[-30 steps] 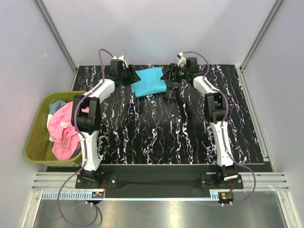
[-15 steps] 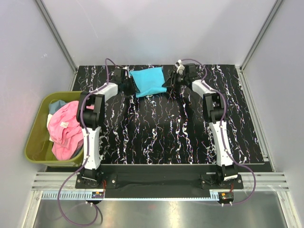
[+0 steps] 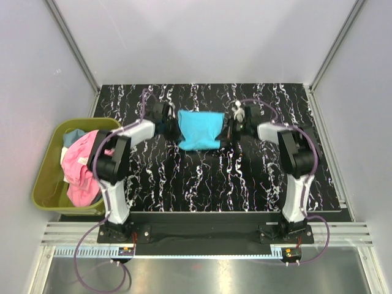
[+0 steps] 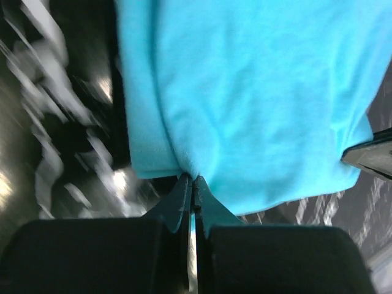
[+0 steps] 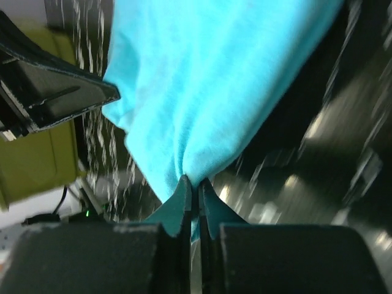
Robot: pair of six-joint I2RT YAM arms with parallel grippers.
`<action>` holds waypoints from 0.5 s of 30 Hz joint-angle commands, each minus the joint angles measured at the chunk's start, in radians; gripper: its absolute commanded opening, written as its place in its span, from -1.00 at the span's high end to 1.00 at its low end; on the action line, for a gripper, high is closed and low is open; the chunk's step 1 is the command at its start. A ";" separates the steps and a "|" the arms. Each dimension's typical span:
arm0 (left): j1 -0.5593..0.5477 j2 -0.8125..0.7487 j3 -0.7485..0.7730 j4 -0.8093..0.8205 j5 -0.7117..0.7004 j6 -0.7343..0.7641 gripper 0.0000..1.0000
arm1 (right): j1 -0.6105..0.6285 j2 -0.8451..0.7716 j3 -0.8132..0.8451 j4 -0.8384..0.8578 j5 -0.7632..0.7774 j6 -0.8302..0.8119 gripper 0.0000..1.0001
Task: Fold and stack the t-shirts
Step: Fold the tshirt
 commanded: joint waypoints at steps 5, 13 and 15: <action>-0.145 -0.268 -0.244 -0.082 -0.044 -0.085 1.00 | 0.093 -0.359 -0.453 0.066 0.126 0.057 0.83; -0.173 -0.358 -0.305 -0.187 -0.116 -0.061 0.09 | 0.093 -0.523 -0.509 -0.123 0.215 0.004 -0.03; -0.173 -0.369 -0.246 -0.264 -0.168 -0.032 -0.05 | 0.094 -0.563 -0.478 -0.190 0.226 -0.025 -0.30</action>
